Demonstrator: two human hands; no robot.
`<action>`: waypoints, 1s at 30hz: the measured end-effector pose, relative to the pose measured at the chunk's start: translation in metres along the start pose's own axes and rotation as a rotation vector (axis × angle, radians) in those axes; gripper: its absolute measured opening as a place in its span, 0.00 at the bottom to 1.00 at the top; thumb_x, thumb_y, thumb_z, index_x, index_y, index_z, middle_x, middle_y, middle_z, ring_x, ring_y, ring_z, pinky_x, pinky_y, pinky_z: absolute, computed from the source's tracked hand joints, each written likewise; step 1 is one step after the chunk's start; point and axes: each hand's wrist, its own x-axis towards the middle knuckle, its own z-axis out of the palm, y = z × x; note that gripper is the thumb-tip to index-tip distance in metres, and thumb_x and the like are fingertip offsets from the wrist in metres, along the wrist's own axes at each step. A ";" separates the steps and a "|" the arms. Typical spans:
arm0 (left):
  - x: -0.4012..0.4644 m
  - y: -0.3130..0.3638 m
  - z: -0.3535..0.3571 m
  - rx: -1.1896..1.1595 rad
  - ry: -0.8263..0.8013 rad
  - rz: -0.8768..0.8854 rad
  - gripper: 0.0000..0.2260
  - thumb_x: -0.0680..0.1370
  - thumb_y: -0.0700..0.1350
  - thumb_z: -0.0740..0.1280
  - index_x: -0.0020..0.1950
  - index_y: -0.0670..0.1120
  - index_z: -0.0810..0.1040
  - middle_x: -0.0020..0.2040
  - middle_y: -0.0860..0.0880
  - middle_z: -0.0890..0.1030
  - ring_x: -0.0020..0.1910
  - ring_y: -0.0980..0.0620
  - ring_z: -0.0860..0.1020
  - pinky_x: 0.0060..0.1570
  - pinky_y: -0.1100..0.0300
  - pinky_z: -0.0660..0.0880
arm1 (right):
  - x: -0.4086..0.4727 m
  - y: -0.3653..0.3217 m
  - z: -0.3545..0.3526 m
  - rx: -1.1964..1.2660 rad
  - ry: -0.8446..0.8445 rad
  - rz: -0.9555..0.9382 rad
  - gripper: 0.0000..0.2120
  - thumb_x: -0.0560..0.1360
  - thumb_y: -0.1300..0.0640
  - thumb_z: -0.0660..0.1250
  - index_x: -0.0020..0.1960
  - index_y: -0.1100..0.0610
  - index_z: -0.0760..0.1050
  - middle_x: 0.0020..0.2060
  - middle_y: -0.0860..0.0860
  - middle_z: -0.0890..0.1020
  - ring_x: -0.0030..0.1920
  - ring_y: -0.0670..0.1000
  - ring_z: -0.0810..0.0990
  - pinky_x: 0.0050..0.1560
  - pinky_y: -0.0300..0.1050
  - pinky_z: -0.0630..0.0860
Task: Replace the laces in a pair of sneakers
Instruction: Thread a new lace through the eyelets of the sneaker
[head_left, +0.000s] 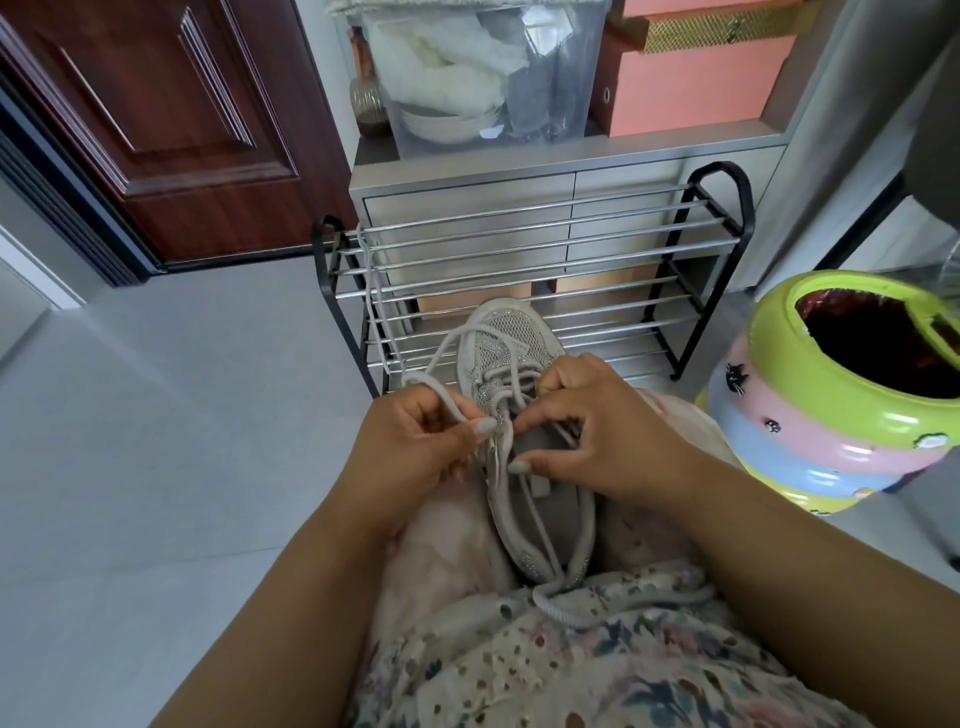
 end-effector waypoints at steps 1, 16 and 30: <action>0.000 0.001 0.001 0.031 -0.012 -0.001 0.05 0.70 0.35 0.73 0.36 0.42 0.80 0.25 0.47 0.76 0.22 0.52 0.72 0.25 0.63 0.70 | 0.000 0.000 0.000 -0.001 -0.001 0.002 0.20 0.60 0.35 0.69 0.45 0.46 0.83 0.40 0.40 0.70 0.45 0.45 0.67 0.46 0.33 0.62; 0.004 0.000 0.002 0.142 -0.044 -0.052 0.05 0.71 0.38 0.73 0.38 0.41 0.80 0.24 0.52 0.75 0.23 0.56 0.71 0.26 0.64 0.69 | 0.001 -0.005 0.001 -0.005 0.037 0.006 0.18 0.61 0.40 0.72 0.45 0.49 0.84 0.39 0.38 0.68 0.44 0.42 0.66 0.45 0.33 0.61; 0.004 0.002 0.003 0.178 -0.137 0.052 0.05 0.69 0.39 0.75 0.35 0.46 0.81 0.30 0.52 0.81 0.28 0.58 0.76 0.30 0.64 0.73 | 0.002 -0.006 0.003 0.009 0.051 0.010 0.15 0.61 0.41 0.72 0.42 0.49 0.84 0.38 0.39 0.69 0.45 0.44 0.68 0.44 0.32 0.62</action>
